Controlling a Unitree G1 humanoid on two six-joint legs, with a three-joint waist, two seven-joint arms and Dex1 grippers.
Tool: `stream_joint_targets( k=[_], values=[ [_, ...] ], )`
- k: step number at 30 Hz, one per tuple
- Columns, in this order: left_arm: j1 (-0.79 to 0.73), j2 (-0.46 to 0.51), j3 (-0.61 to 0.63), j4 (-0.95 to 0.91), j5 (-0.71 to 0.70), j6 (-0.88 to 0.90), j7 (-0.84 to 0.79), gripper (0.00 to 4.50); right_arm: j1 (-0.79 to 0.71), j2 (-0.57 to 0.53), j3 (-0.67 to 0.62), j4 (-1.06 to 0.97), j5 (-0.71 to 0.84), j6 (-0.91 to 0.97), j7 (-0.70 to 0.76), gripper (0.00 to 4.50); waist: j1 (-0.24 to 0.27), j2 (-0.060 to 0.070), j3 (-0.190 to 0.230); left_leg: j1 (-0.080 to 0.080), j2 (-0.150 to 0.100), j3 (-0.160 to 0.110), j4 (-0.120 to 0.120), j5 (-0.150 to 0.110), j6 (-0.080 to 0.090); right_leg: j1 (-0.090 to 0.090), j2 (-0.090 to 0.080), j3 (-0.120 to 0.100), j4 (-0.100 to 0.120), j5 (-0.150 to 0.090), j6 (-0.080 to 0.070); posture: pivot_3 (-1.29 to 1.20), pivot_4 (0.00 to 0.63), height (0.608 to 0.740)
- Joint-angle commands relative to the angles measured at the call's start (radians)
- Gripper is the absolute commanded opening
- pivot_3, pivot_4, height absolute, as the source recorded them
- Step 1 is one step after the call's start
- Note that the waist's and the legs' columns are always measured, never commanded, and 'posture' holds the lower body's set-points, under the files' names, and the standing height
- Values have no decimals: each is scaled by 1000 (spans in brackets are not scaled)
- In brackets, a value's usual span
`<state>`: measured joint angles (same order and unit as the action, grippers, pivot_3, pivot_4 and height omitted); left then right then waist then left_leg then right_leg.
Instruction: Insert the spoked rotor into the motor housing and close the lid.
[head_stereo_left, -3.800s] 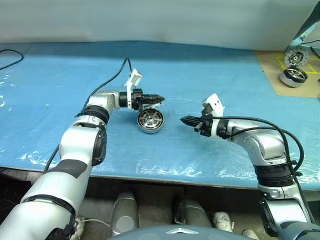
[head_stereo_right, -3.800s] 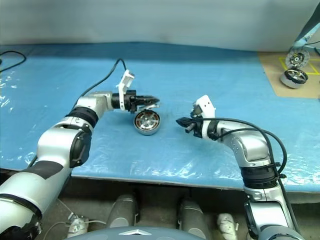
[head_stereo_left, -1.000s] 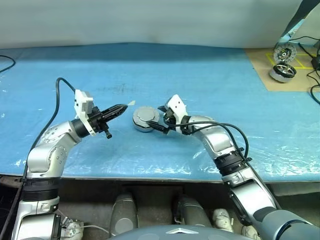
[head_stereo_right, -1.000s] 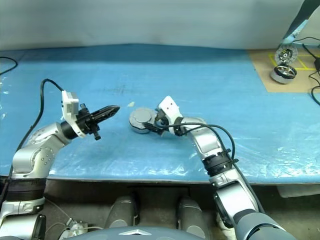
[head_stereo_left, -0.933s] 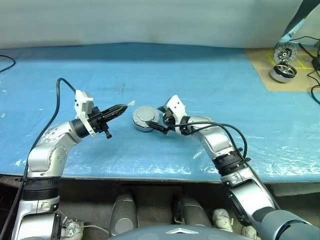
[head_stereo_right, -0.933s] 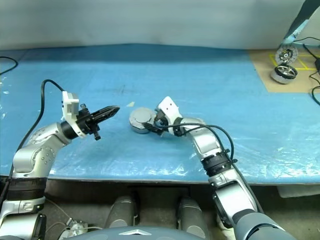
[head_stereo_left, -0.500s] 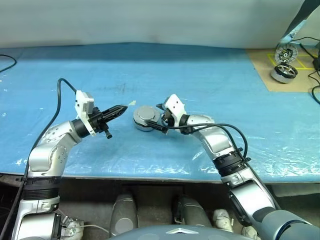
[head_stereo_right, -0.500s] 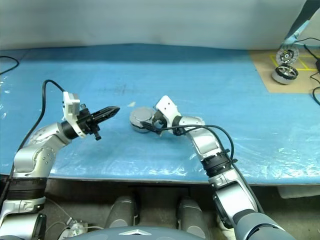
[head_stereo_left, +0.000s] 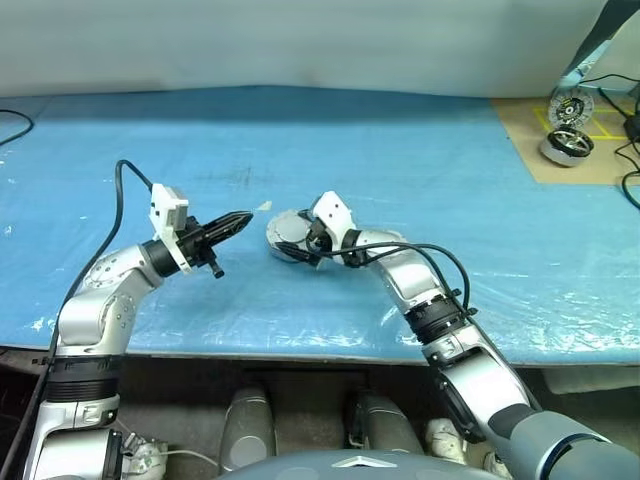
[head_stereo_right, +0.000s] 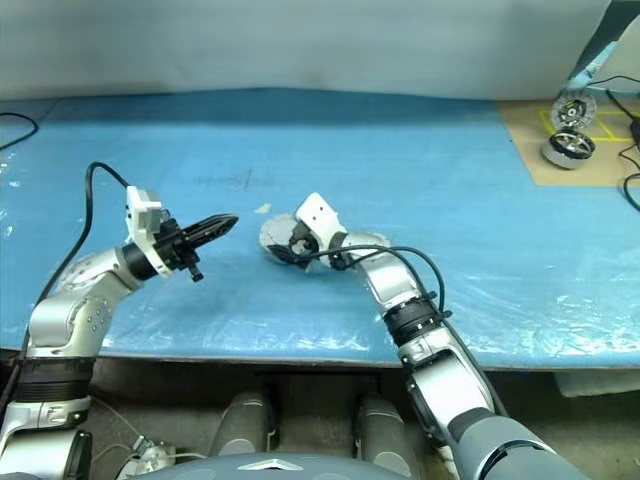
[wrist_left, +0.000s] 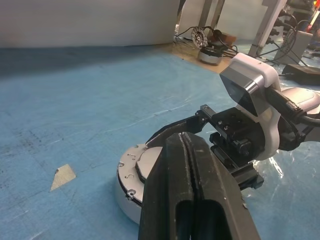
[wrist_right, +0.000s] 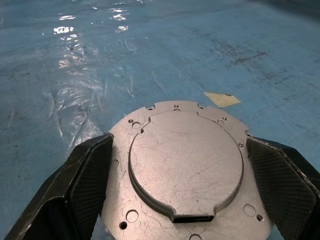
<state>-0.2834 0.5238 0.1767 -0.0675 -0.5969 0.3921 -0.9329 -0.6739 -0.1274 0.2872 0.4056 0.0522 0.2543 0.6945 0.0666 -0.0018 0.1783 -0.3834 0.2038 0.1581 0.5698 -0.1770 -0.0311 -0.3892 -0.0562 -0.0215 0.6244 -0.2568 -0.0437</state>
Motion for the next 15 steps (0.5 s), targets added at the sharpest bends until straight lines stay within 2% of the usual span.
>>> stream_joint_targets(
  k=[1,3,4,9,15],
  values=[
    [-15,2,16,-18,-15,-11,0,0,11,-2,-9,4,9,4,21,4462,0,0,0,0,0,0,0,0,0,0,0,0,0,0,0,0,150,740],
    [-13,4,17,-21,-20,-7,-4,0,16,-5,-13,-4,8,5,25,4462,0,0,0,0,0,0,0,0,0,0,0,0,0,0,0,0,150,740],
    [-16,8,19,-14,-19,-10,-8,0,20,-10,-13,-8,4,3,25,4296,0,0,0,0,0,0,0,0,0,0,0,0,0,0,0,0,150,740],
    [-47,19,25,50,2,-39,-20,0,24,-12,-11,-20,-8,23,11,2948,0,0,0,0,0,0,0,0,0,0,0,0,0,0,0,0,150,740],
    [-46,10,5,61,17,-58,-21,0,-5,22,-57,-10,38,89,-2,2948,0,0,0,0,0,0,0,0,0,0,0,0,0,0,0,0,150,740]
  ],
)
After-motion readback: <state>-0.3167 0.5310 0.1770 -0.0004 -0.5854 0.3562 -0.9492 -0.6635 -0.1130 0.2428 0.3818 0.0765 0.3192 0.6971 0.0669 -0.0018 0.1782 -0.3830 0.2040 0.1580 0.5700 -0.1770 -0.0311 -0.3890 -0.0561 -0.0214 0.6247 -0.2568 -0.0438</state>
